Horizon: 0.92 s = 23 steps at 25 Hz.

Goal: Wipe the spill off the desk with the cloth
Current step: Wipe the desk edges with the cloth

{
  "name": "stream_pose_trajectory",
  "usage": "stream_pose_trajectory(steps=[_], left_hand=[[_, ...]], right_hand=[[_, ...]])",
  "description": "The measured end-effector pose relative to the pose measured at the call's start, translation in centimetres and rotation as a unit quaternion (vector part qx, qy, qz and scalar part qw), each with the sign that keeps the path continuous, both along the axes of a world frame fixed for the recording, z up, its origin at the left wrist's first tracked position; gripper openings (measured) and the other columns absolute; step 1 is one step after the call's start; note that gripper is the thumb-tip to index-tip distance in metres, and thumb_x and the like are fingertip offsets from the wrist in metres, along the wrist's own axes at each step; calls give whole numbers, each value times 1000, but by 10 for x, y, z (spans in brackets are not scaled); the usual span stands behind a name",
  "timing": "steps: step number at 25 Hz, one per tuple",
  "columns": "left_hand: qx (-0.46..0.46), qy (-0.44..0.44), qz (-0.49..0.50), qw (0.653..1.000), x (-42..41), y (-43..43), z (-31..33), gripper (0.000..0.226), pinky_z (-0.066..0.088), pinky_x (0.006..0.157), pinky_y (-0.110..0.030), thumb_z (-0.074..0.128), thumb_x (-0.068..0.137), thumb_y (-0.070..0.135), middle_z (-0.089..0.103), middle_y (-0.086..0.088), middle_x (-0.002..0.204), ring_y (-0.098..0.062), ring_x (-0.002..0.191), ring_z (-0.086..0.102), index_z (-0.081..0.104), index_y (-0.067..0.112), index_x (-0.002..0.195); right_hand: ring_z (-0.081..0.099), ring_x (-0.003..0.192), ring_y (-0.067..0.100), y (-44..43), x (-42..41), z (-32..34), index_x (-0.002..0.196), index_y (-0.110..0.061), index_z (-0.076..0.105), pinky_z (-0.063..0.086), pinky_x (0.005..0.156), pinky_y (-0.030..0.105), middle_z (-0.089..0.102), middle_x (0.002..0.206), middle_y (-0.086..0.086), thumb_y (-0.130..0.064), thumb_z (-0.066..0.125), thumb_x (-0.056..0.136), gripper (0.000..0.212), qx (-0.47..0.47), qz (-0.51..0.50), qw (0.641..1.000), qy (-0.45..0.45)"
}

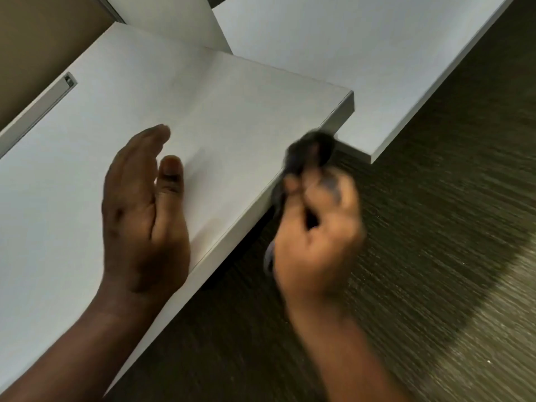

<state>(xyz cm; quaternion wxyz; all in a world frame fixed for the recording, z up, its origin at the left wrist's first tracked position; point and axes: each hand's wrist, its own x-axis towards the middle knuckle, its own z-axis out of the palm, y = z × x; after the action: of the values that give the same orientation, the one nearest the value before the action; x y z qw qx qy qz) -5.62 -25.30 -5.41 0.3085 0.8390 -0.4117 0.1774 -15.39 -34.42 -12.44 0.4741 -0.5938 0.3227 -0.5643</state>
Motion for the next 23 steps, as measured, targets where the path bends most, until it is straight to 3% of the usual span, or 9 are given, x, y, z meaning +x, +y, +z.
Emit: stream_pose_trajectory(steps=[1,4,6,10,13,16,18,21,23], left_hand=[[5,11,15,1000,-4,0,-1,50,29,107,-8,27,99,44,46,6,136,-7,129,40,47,15,134],[47,30,25,998,-15,-6,4,48,28,109,-17,30,97,37,48,1,137,-18,132,39,47,11,134],[53,29,30,998,-15,-6,6,45,26,109,-16,33,97,30,50,-8,138,-22,133,39,47,8,133],[42,31,34,998,-19,-7,8,43,29,111,-31,34,96,25,49,-1,134,-24,133,40,50,7,132],[53,35,39,997,-18,-6,7,44,28,113,-31,33,96,28,49,-4,139,-21,134,38,48,11,134],[77,40,50,995,-17,-6,7,48,22,113,-25,31,96,34,45,-5,144,-17,137,32,44,14,137],[73,37,49,995,-17,-8,7,48,21,113,-24,31,96,34,45,-6,144,-19,137,32,44,12,137],[65,34,45,996,-16,-8,7,52,22,112,-23,29,95,39,46,-9,142,-19,136,33,44,10,136],[57,33,42,997,-17,-6,8,55,24,112,-26,27,94,41,47,-10,141,-20,135,35,45,9,135]], right_hand=[[60,86,30,-18,5,2,116,-8,67,55,67,46,58,104,4,-16,57,93,27,21,-49,998,17],[57,90,27,-52,16,9,124,-8,63,52,78,44,57,103,8,-14,56,94,31,43,-143,988,48],[55,92,31,-7,10,3,125,-9,61,50,80,40,58,112,17,-17,53,95,33,15,-94,993,68],[51,101,37,79,-33,-20,124,-21,60,48,77,53,54,120,14,-16,48,81,45,-163,67,965,192],[53,93,41,15,-13,-7,125,-16,61,48,77,51,59,112,20,-14,49,85,42,-103,-35,978,180],[54,90,35,-33,6,14,127,-21,61,38,86,30,58,114,15,-8,56,89,40,-29,-111,984,133],[53,95,31,-2,3,12,127,-21,61,42,89,24,54,120,15,-10,57,90,39,-33,-81,990,107],[52,102,25,64,-12,6,132,-28,56,53,85,35,48,124,7,-21,53,94,38,-55,9,994,97],[55,99,26,55,-9,7,132,-25,53,56,79,36,49,123,8,-23,53,95,37,-59,13,994,87]])
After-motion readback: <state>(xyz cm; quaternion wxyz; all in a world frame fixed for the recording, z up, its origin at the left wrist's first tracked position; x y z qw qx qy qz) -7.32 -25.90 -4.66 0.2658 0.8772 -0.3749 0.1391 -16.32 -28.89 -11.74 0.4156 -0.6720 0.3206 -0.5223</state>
